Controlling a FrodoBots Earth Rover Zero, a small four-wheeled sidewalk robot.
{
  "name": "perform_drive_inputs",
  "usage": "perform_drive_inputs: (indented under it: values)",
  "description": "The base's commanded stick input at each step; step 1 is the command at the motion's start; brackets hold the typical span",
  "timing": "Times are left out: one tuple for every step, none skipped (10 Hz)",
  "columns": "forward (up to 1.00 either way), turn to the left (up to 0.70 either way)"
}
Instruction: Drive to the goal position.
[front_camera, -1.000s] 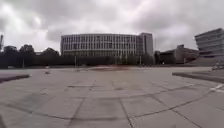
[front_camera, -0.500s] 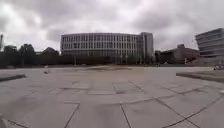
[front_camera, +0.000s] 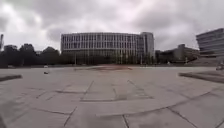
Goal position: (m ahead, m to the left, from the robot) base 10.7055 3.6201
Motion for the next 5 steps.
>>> perform_drive_inputs:
  values:
    - [0.70, 0.00]
    - [0.70, 0.00]
    - [0.70, 0.00]
    - [0.70, 0.00]
    - [0.70, 0.00]
